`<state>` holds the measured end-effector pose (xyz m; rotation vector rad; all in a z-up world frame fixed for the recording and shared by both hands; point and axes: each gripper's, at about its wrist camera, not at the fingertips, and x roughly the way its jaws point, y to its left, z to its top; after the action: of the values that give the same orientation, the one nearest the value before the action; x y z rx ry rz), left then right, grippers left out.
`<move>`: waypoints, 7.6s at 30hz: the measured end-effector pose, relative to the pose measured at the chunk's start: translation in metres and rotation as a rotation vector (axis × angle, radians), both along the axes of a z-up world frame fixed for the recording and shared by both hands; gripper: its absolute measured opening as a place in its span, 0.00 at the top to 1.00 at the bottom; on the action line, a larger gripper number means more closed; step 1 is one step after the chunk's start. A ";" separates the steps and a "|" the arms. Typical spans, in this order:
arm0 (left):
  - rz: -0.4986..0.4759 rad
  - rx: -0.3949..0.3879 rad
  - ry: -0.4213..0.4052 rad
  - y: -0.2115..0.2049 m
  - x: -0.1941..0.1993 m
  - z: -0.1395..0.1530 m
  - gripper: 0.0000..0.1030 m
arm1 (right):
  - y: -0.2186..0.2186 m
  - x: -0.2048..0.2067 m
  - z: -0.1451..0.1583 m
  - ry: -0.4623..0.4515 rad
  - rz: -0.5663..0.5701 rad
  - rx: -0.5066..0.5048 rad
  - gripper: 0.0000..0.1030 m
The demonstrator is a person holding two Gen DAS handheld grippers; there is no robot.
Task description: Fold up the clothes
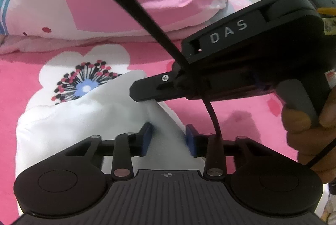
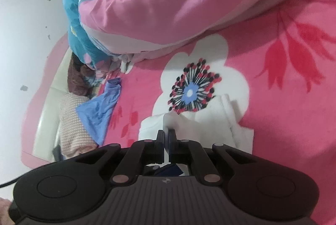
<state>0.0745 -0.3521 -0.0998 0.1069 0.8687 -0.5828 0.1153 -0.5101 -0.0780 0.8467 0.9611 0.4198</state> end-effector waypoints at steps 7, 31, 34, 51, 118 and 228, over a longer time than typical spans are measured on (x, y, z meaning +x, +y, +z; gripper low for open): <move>0.009 -0.006 -0.022 0.012 -0.005 0.005 0.96 | -0.033 -0.019 -0.005 0.041 -0.157 0.128 0.88; 0.041 -0.072 -0.017 0.040 -0.019 0.039 0.96 | 0.016 -0.061 -0.031 0.093 0.085 -0.214 1.00; 0.046 -0.082 -0.019 0.040 -0.017 0.040 0.96 | 0.021 -0.059 -0.036 0.092 0.123 -0.215 1.00; 0.018 -0.076 -0.006 0.023 -0.004 0.020 0.96 | -0.015 -0.037 -0.038 0.043 -0.008 -0.108 0.99; -0.257 -0.033 0.256 0.187 -0.076 -0.022 0.60 | 0.123 -0.132 0.002 0.068 0.322 -0.854 1.00; -0.065 -0.052 0.655 0.179 -0.037 -0.034 0.58 | 0.146 -0.127 0.005 0.227 0.123 -0.799 0.99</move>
<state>0.0375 -0.1731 -0.1340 -0.1123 1.4867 -0.7136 -0.0118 -0.3638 -0.0726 0.1065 1.2658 0.0182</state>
